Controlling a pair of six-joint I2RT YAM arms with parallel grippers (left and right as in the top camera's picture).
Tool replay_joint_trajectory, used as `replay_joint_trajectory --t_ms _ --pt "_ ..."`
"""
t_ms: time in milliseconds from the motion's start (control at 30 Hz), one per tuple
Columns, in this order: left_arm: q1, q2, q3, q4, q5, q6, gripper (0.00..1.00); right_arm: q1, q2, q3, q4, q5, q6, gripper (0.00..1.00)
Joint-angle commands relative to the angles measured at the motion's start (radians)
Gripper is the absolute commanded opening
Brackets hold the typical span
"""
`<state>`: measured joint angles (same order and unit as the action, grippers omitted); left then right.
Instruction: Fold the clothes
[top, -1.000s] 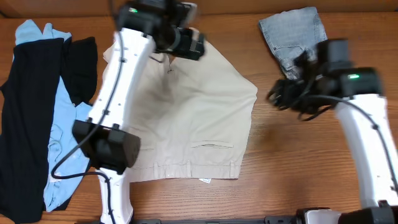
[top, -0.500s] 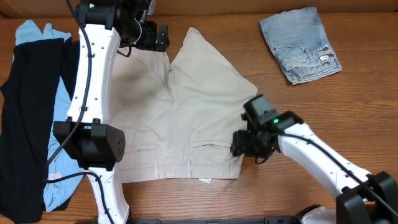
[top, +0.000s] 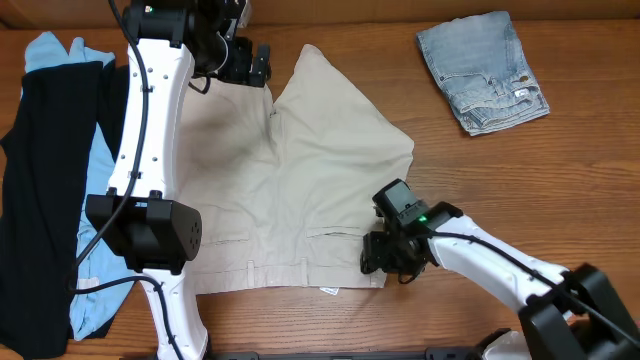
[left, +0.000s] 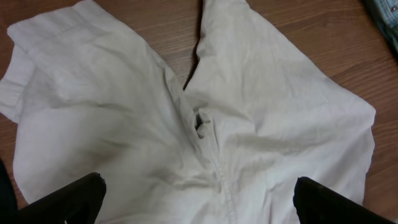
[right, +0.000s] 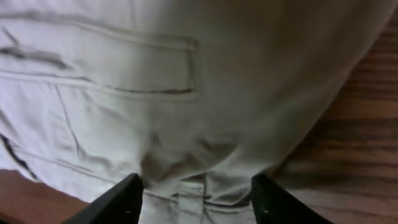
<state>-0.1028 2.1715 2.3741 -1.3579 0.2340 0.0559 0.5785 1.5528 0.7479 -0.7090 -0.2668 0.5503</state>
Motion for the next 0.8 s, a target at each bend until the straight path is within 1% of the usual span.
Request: replay_joint_trajectory --t_ms 0,100,133,300,400,500,633,667,767 --pt "-0.002 0.0 0.015 -0.015 -0.009 0.019 1.0 0.004 0.041 -0.013 -0.01 0.061 0.092 0.62" --pt "-0.003 0.0 0.011 -0.019 -0.014 0.019 1.0 0.004 0.041 -0.013 -0.014 0.064 0.099 0.62" --pt "-0.003 0.0 0.01 -0.018 -0.021 0.019 1.0 0.004 0.041 -0.013 -0.014 0.064 0.099 0.59" --pt "-0.003 0.0 0.007 -0.018 -0.035 0.019 1.0 0.002 0.041 -0.013 -0.024 0.065 0.098 0.04" --pt "-0.002 0.0 0.007 -0.018 -0.035 0.019 1.0 -0.043 0.037 -0.006 -0.055 0.064 0.105 0.04" --pt "-0.002 0.0 0.007 -0.016 -0.036 0.02 1.0 -0.135 0.025 0.025 -0.117 0.065 0.074 0.04" --pt "-0.003 0.0 0.001 -0.003 -0.035 0.02 1.0 -0.331 0.011 0.097 -0.2 0.069 -0.058 0.04" --pt "-0.003 0.0 -0.003 0.001 -0.035 0.02 1.0 -0.405 0.011 0.123 -0.22 0.069 -0.104 0.04" --pt "-0.003 0.0 -0.019 0.011 -0.035 0.02 1.0 -0.567 0.011 0.179 -0.238 0.069 -0.211 0.04"
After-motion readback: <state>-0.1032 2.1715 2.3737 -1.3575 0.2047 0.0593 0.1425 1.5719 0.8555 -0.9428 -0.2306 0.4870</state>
